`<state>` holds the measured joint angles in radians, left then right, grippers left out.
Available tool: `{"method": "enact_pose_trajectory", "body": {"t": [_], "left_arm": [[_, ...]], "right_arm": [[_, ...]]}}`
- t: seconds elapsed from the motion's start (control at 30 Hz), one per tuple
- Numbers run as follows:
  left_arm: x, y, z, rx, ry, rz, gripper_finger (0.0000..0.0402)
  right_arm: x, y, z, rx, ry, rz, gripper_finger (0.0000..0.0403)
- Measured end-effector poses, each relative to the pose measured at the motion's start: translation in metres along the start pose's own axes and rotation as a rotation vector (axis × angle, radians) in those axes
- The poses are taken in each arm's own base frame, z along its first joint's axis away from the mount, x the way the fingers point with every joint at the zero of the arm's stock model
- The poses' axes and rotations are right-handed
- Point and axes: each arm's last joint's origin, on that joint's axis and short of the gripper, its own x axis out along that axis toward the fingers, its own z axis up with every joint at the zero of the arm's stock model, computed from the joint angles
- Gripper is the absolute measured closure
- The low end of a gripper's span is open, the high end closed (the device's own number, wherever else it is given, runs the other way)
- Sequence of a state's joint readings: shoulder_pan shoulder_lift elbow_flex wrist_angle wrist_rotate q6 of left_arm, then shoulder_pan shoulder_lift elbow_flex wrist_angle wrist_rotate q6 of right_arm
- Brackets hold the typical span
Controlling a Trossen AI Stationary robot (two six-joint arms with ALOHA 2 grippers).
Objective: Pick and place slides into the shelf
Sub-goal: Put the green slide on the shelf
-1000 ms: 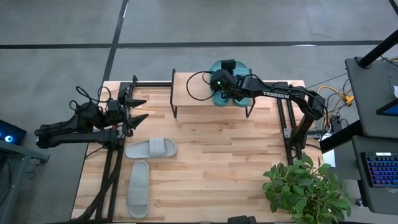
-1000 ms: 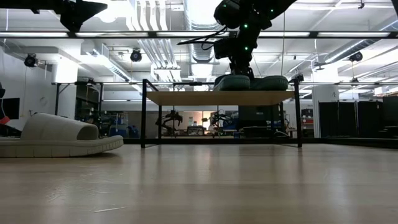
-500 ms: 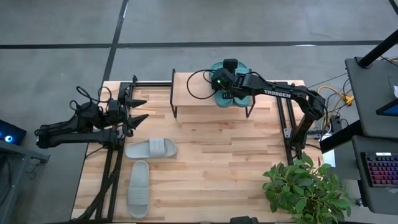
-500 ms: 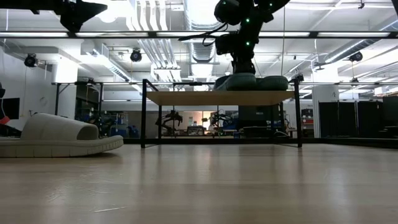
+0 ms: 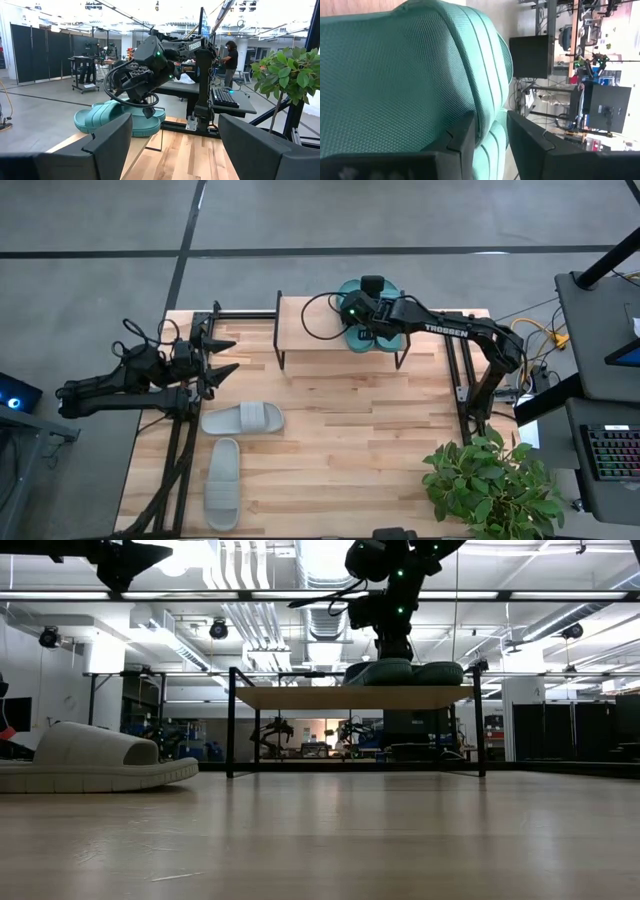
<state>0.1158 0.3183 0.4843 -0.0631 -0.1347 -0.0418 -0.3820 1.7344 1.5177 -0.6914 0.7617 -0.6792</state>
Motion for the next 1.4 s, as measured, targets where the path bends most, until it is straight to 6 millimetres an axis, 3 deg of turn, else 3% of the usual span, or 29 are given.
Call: {"method": "enact_pose_trajectory", "body": {"t": [0.17, 0.47, 0.97, 1.4], "left_arm": [[0.0000, 0.0000, 0.0001, 0.000, 0.000, 0.000, 0.0120], [0.0000, 0.0000, 0.0000, 0.000, 0.000, 0.000, 0.0120], [0.0000, 0.0000, 0.0000, 0.001, 0.000, 0.000, 0.0120], [0.0000, 0.0000, 0.0001, 0.001, -0.001, 0.000, 0.0120]], "right_arm": [[0.0003, -0.0002, -0.0001, 0.001, 0.000, 0.000, 0.0312], [0.0008, -0.0005, -0.0004, 0.031, -0.001, 0.004, 0.0388], [-0.0001, -0.0011, -0.0007, 0.279, 0.024, -0.042, 0.0393], [0.0001, -0.0007, -0.0012, 0.348, 0.028, -0.043, 0.0394]]}}
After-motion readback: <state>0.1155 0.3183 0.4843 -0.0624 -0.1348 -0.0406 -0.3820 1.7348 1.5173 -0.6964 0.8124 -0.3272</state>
